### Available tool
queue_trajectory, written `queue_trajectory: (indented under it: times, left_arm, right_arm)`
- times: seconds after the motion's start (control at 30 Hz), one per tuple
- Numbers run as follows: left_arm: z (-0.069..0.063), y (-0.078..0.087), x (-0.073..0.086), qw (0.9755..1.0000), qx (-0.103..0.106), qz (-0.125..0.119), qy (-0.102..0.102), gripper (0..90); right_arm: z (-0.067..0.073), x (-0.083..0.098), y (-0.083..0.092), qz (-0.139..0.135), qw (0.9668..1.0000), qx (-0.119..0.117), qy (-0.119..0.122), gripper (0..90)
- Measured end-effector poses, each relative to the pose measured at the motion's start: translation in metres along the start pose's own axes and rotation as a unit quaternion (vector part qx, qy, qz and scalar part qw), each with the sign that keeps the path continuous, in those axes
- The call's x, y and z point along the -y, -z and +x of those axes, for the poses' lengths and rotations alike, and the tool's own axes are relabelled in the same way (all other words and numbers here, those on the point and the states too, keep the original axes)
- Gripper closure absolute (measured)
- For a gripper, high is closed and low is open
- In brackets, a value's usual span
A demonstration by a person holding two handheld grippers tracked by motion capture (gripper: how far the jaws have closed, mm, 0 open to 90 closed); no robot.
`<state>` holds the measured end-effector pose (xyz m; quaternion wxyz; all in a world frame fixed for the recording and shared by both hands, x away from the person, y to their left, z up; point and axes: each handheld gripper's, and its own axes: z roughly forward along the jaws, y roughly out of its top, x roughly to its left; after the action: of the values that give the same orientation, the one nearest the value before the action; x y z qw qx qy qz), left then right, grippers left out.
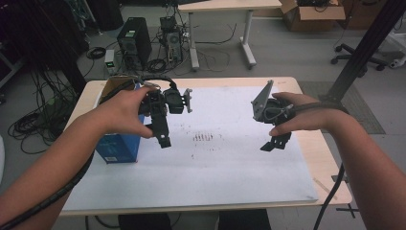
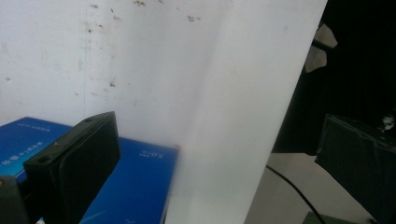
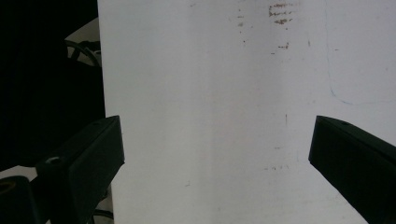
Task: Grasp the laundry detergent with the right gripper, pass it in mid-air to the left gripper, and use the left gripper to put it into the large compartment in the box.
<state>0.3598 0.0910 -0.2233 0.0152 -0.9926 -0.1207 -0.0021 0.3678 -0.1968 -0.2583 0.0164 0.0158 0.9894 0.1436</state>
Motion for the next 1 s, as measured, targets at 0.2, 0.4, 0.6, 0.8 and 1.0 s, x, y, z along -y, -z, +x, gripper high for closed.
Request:
queue_trajectory:
  times: [0.2, 0.4, 0.6, 0.8, 1.0]
  left_arm:
    - [0.008, -0.001, -0.001, 0.9999, 0.006, -0.003, -0.008, 0.2]
    - [0.013, 0.000, -0.001, 0.9999, 0.009, -0.009, -0.008, 0.2]
    - [0.014, -0.001, 0.000, 0.9999, 0.006, -0.006, -0.006, 0.2]
    - [0.013, -0.001, 0.000, 0.9999, 0.006, -0.006, -0.008, 0.2]
    - [0.012, -0.001, 0.000, 0.9999, 0.004, -0.004, -0.010, 0.2]
  right_arm:
    - [-0.009, -0.001, -0.006, 0.004, 1.0000, -0.002, -0.002, 3.3]
    - [-0.015, 0.001, -0.007, 0.003, 1.0000, -0.001, -0.007, 3.3]
    - [-0.015, 0.003, -0.008, 0.001, 1.0000, -0.001, -0.009, 3.3]
    - [-0.014, 0.004, -0.008, 0.000, 0.9999, -0.001, -0.011, 3.3]
    - [-0.013, 0.004, -0.008, -0.002, 0.9999, 0.000, -0.012, 3.3]
